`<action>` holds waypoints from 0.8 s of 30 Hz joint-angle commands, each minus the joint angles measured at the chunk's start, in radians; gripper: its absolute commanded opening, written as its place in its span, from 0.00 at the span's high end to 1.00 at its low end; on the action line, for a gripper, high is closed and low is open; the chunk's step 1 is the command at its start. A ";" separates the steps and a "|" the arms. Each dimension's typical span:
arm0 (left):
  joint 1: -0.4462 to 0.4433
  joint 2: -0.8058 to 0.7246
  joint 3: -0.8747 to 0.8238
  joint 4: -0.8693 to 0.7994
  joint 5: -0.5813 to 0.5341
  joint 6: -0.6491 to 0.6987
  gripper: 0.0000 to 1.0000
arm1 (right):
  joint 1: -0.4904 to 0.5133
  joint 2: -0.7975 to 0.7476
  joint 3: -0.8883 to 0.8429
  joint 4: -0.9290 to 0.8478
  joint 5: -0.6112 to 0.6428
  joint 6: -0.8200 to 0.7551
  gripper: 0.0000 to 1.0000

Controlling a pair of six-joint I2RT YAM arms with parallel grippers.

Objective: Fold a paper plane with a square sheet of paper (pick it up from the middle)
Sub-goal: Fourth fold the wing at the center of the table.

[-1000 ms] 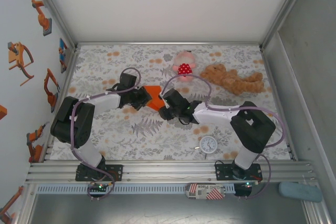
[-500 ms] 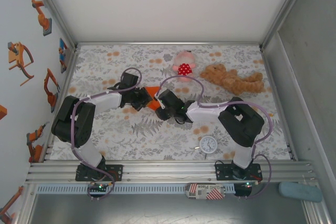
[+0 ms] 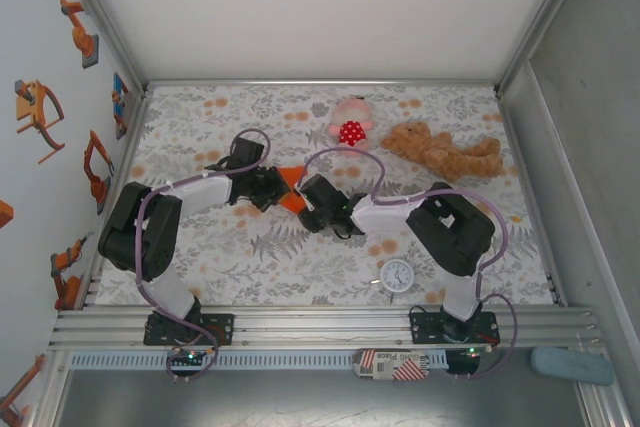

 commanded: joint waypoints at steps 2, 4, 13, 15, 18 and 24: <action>-0.006 0.013 0.028 -0.030 0.000 -0.015 0.92 | 0.002 0.002 0.030 0.007 0.032 -0.010 0.71; -0.006 0.010 0.029 -0.035 -0.004 -0.014 0.90 | 0.002 0.000 0.028 0.007 0.030 -0.013 0.72; -0.008 0.018 0.029 -0.039 0.001 -0.013 0.90 | 0.003 -0.010 0.027 0.005 0.019 -0.014 0.72; -0.008 0.019 0.029 -0.038 0.002 -0.012 0.90 | 0.003 -0.012 0.027 0.008 0.017 -0.011 0.72; -0.008 0.018 0.028 -0.037 0.002 -0.015 0.90 | 0.001 -0.005 0.022 0.014 0.017 -0.012 0.75; -0.007 0.008 0.028 -0.042 -0.003 -0.014 0.89 | 0.001 -0.003 0.002 0.029 0.006 0.002 0.76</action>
